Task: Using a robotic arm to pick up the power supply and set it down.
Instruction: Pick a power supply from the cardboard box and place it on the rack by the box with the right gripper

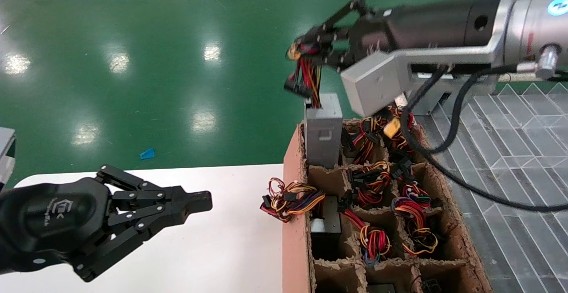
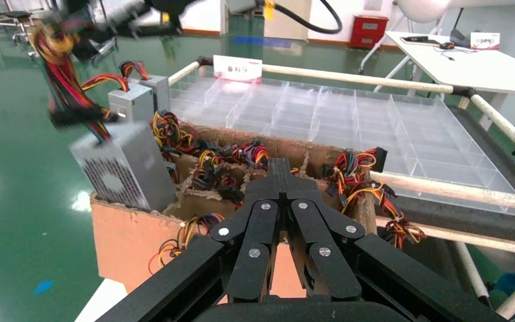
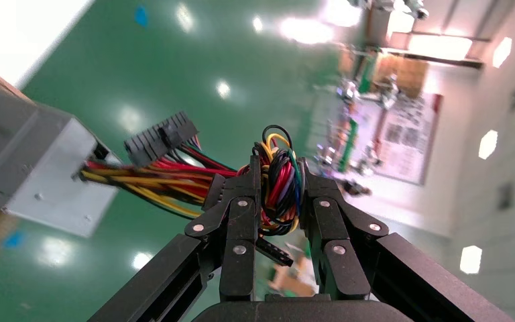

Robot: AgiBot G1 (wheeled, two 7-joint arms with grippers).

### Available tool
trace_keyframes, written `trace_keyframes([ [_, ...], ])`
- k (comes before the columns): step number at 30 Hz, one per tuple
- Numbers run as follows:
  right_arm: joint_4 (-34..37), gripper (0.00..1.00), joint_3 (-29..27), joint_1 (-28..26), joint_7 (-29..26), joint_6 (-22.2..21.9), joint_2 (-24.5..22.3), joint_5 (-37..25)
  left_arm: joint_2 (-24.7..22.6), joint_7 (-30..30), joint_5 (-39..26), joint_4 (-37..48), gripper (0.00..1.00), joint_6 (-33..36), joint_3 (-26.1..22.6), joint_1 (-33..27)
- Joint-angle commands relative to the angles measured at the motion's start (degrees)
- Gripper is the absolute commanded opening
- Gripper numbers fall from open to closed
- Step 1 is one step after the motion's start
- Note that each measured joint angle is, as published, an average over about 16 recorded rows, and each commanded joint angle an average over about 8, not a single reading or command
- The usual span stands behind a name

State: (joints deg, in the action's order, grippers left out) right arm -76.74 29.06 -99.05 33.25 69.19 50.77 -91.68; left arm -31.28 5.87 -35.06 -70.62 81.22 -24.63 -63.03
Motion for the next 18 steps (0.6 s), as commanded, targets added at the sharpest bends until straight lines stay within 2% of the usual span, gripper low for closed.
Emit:
trace_keyframes([
  [1,-0.1,0.00,-0.5,0.0,1.4,-1.3,0.0,-0.2,0.0,0.0,0.0,0.0,0.00,0.0,0.0,0.0],
  [11,0.0,0.00,-3.3,-2.0,7.1,-5.0,-0.6,0.4,0.0,0.0,0.0,0.0,0.00,0.0,0.0,0.0],
  [18,0.8,0.00,-4.5,-3.9,9.1,-6.8,-1.5,-0.8,0.0,0.0,0.0,0.0,0.00,0.0,0.0,0.0],
])
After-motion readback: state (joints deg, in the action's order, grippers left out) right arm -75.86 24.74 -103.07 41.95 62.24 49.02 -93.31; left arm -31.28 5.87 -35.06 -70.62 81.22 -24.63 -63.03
